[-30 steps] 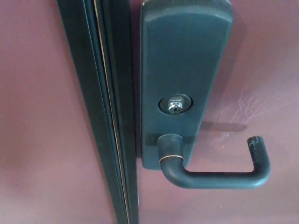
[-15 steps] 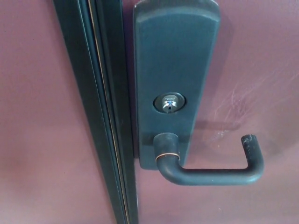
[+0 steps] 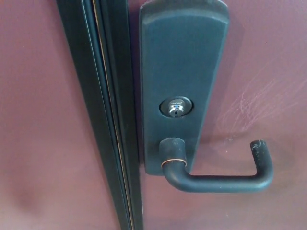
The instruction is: The robot walks towards the door handle and put its right hand on it and twist the handle
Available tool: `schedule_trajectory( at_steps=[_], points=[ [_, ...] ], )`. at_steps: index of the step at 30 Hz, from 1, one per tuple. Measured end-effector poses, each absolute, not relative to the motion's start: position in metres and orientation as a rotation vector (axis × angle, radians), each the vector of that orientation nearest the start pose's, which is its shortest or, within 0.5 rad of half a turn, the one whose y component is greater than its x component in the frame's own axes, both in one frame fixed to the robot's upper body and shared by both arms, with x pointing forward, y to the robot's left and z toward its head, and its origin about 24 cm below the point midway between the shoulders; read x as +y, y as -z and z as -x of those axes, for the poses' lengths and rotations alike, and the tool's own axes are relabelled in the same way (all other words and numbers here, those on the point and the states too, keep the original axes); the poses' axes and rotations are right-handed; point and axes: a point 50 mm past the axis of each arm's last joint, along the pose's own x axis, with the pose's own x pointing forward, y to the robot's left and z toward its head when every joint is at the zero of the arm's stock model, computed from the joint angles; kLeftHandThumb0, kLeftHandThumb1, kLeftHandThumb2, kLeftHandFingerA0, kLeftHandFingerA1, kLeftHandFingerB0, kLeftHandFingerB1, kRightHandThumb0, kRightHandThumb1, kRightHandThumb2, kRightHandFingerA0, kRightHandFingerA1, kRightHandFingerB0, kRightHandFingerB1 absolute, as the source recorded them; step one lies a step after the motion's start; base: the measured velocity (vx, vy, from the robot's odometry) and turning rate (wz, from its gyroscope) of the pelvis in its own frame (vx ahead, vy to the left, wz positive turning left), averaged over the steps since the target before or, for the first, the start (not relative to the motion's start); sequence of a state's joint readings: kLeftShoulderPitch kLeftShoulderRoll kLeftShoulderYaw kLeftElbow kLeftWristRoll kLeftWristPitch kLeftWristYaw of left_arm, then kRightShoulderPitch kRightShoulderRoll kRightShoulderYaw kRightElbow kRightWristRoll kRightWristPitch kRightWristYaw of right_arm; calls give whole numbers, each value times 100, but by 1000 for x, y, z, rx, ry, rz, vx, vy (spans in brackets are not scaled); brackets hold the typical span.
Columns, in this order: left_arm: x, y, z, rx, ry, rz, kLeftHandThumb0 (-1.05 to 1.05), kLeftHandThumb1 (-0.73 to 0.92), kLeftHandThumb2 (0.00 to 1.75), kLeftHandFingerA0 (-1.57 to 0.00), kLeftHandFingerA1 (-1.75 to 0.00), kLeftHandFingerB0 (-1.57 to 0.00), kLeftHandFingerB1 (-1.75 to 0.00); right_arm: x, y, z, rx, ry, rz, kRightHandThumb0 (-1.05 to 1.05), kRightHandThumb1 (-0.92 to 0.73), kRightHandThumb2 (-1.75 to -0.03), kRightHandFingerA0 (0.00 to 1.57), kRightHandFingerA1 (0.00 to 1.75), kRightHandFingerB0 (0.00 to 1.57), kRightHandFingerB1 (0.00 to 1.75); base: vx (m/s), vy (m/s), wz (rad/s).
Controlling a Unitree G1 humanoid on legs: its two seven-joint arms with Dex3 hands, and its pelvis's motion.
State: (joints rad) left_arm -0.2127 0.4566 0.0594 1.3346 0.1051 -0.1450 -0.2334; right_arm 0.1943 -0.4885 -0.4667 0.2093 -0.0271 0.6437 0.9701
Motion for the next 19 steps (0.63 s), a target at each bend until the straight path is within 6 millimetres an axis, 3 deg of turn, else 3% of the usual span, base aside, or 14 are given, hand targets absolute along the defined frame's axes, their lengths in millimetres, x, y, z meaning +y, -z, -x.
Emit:
schedule_trajectory(
  at_steps=[4, 5, 11, 12, 13, 14, 15, 16, 17, 18, 19],
  points=[
    [312, 106, -169, 987, -25, -331, -31, 62, 59, -49, -40, -34, -34, -330, 46, -132, 1033, -165, -186, -63, -74, -63, 15, 29, 10, 22, 0, 0, 0],
    [312, 105, -171, 984, -25, -331, -31, 62, 59, -49, -40, -34, -34, -329, 52, -130, 1057, -151, -194, -68, -61, -88, 4, 40, 2, 23, 0, 0, 0],
    [311, 103, -177, 968, -21, -333, -31, 62, 59, -48, -40, -34, -34, -322, 84, -114, 1193, -75, -199, -71, -63, -91, 4, 39, 3, 23, 0, 0, 0],
    [311, 103, -177, 967, -21, -333, -31, 62, 59, -48, -40, -34, -34, -320, 91, -111, 1222, -59, -195, -34, -47, -100, 0, 48, 0, 47, 0, 0, 0],
    [311, 102, -178, 967, -21, -333, -31, 62, 59, -48, -40, -34, -34, -319, 95, -108, 1243, -48, -191, -34, -47, -100, 0, 48, 0, 47, 0, 0, 0],
    [311, 102, -178, 967, -20, -333, -31, 62, 59, -48, -40, -34, -34, -318, 99, -105, 1258, -39, -188, -65, -59, -91, 7, 42, 1, 37, 0, 0, 0],
    [311, 103, -177, 967, -20, -333, -31, 62, 59, -48, -40, -34, -34, -317, 102, -102, 1276, -28, -185, -70, -61, -87, 4, 37, 3, 34, 0, 0, 0],
    [310, 103, -177, 968, -19, -333, -31, 62, 59, -48, -40, -34, -34, -315, 107, -98, 1299, -13, -180, -33, -50, -101, 0, 49, 0, 47, 0, 0, 0],
    [310, 103, -177, 969, -18, -334, -31, 62, 59, -47, -40, -34, -34, -314, 110, -95, 1313, -2, -174, -33, -50, -102, 0, 48, 0, 45, 0, 0, 0],
    [310, 103, -177, 971, -17, -334, -31, 62, 59, -47, -40, -34, -34, -314, 114, -91, 1332, 12, -165, -62, -75, -63, 17, 29, 24, 30, 0, 0, 0],
    [310, 103, -176, 972, -17, -334, -31, 62, 59, -47, -40, -34, -34, -314, 115, -89, 1340, 18, -161, -62, -75, -63, 17, 29, 24, 30, 0, 0, 0]
  ],
)
